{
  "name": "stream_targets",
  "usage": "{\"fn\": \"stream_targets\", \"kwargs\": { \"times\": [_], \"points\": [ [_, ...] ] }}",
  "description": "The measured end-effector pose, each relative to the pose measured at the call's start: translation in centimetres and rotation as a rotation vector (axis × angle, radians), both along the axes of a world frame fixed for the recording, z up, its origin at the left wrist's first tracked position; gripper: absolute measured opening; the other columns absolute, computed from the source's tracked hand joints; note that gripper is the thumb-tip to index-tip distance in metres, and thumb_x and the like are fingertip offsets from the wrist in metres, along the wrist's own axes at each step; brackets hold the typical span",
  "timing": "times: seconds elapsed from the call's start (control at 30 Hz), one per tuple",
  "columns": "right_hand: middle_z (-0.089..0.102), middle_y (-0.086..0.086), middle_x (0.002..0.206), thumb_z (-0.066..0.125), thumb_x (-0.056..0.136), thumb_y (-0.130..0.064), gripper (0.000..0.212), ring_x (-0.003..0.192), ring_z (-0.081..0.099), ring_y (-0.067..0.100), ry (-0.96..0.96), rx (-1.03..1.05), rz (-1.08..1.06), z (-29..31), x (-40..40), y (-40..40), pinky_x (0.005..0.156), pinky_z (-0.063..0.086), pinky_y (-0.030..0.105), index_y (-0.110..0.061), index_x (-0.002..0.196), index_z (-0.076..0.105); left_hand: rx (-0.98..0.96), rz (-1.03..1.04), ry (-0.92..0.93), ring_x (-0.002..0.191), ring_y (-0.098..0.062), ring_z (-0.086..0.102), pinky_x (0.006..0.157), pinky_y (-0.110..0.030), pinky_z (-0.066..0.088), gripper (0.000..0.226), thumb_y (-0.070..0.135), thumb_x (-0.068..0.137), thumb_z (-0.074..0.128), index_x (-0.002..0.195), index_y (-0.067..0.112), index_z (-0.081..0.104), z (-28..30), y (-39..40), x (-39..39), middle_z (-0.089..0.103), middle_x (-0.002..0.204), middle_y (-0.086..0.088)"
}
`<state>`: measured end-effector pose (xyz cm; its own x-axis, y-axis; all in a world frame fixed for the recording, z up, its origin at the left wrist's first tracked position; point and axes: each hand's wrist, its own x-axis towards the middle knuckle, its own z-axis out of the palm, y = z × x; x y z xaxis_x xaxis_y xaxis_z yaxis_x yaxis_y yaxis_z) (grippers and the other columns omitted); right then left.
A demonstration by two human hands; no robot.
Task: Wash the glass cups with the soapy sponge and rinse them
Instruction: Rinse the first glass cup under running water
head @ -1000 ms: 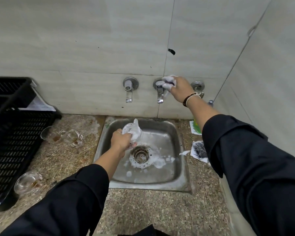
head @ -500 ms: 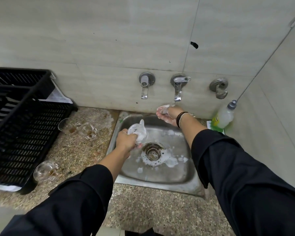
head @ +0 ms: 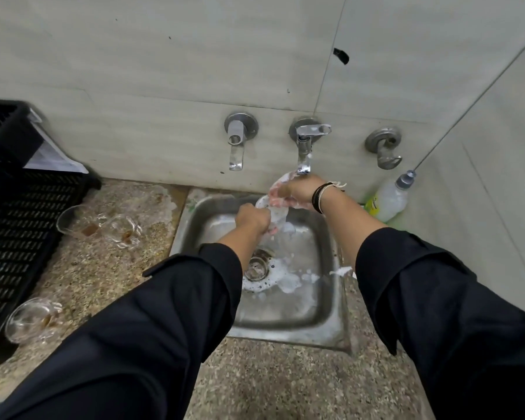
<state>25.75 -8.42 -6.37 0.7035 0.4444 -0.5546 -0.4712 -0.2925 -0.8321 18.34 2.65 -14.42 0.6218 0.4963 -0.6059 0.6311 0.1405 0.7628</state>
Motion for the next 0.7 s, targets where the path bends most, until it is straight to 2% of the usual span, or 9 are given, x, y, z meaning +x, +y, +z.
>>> {"fn": "stream_targets", "kwargs": {
  "times": [0.1, 0.13, 0.2, 0.27, 0.37, 0.43, 0.5, 0.6, 0.7],
  "points": [
    [0.069, -0.003, 0.090, 0.061, 0.093, -0.002, 0.013, 0.077, 0.062, 0.008, -0.296, -0.302, 0.230, 0.3, 0.2, -0.3, 0.056, 0.047, 0.006, -0.007, 0.098, 0.072, -0.043, -0.001, -0.001, 0.076, -0.031, 0.071, 0.067, -0.044, 0.065, 0.044, -0.001, 0.094, 0.060, 0.137, 0.001, 0.049, 0.0, -1.0, 0.8, 0.058, 0.119, -0.017],
    [0.069, -0.006, 0.094, 0.061, 0.092, -0.008, 0.016, 0.076, 0.059, 0.004, -0.426, -0.396, 0.306, 0.3, 0.3, -0.4, 0.053, 0.039, 0.002, -0.014, 0.099, 0.074, -0.049, -0.012, -0.001, 0.080, -0.031, 0.071, 0.065, -0.042, 0.064, 0.045, -0.003, 0.094, 0.060, 0.138, 0.003, 0.049, 0.2, -1.2, 0.9, 0.057, 0.126, -0.017],
    [0.069, -0.006, 0.097, 0.064, 0.089, -0.008, 0.018, 0.076, 0.059, 0.000, -0.599, -0.530, 0.482, 0.3, 0.4, -0.6, 0.058, 0.042, 0.003, -0.019, 0.099, 0.075, -0.061, -0.028, -0.011, 0.087, -0.029, 0.068, 0.068, -0.040, 0.065, 0.056, 0.001, 0.095, 0.064, 0.146, 0.007, 0.043, 0.2, -1.4, 1.2, 0.051, 0.140, -0.012],
    [0.072, -0.002, 0.096, 0.065, 0.084, -0.002, 0.022, 0.086, 0.067, 0.010, -0.757, -0.611, 0.664, 0.4, 0.2, -0.5, 0.077, 0.053, 0.015, -0.016, 0.097, 0.076, -0.104, -0.027, -0.027, 0.086, -0.025, 0.067, 0.070, -0.040, 0.065, 0.066, 0.010, 0.095, 0.068, 0.153, 0.008, 0.036, 0.2, -1.3, 1.2, 0.047, 0.146, -0.008],
    [0.071, 0.008, 0.112, 0.056, 0.081, 0.000, 0.036, 0.105, 0.065, 0.027, -1.036, -0.661, 0.870, 0.7, -1.0, -0.1, 0.087, 0.049, 0.026, -0.016, 0.107, 0.074, -0.161, -0.035, -0.073, 0.091, -0.026, 0.067, 0.066, -0.036, 0.064, 0.049, 0.000, 0.096, 0.060, 0.143, 0.002, 0.045, -0.1, -0.8, 1.4, 0.052, 0.142, -0.010],
    [0.064, 0.010, 0.114, 0.057, 0.077, -0.011, 0.041, 0.104, 0.062, 0.031, -1.236, -0.710, 0.959, 0.4, -1.7, -0.4, 0.088, 0.050, 0.035, -0.020, 0.115, 0.070, -0.221, -0.038, -0.102, 0.086, -0.024, 0.068, 0.063, -0.034, 0.062, 0.038, -0.009, 0.095, 0.053, 0.131, 0.002, 0.049, 0.1, -0.5, 1.4, 0.063, 0.125, -0.016],
    [0.061, 0.007, 0.111, 0.058, 0.076, -0.019, 0.035, 0.106, 0.057, 0.030, -1.358, -0.842, 0.993, 0.0, -2.4, -1.1, 0.089, 0.046, 0.044, -0.018, 0.109, 0.067, -0.308, -0.017, -0.131, 0.072, -0.019, 0.065, 0.055, -0.030, 0.058, 0.029, -0.009, 0.096, 0.047, 0.120, 0.003, 0.058, 0.5, -0.2, 1.5, 0.066, 0.098, -0.014],
    [0.053, 0.007, 0.126, 0.057, 0.088, -0.020, 0.022, 0.123, 0.047, 0.030, -1.344, -0.811, 0.944, -1.0, -2.6, -2.2, 0.093, 0.037, 0.049, -0.014, 0.108, 0.064, -0.457, 0.046, -0.143, 0.068, -0.016, 0.053, 0.052, -0.027, 0.054, 0.037, -0.008, 0.090, 0.033, 0.108, 0.006, 0.062, 1.4, 0.3, 1.4, 0.057, 0.086, -0.011],
    [0.034, 0.009, 0.152, 0.055, 0.092, -0.019, 0.019, 0.131, 0.039, 0.036, -1.323, -0.699, 0.779, -1.9, -2.1, -2.4, 0.099, 0.039, 0.052, -0.014, 0.108, 0.063, -0.528, 0.022, -0.174, 0.085, -0.023, 0.057, 0.062, -0.035, 0.061, 0.036, -0.003, 0.086, 0.036, 0.113, 0.003, 0.059, 2.0, 0.6, 1.4, 0.057, 0.099, -0.015]
  ]
}}
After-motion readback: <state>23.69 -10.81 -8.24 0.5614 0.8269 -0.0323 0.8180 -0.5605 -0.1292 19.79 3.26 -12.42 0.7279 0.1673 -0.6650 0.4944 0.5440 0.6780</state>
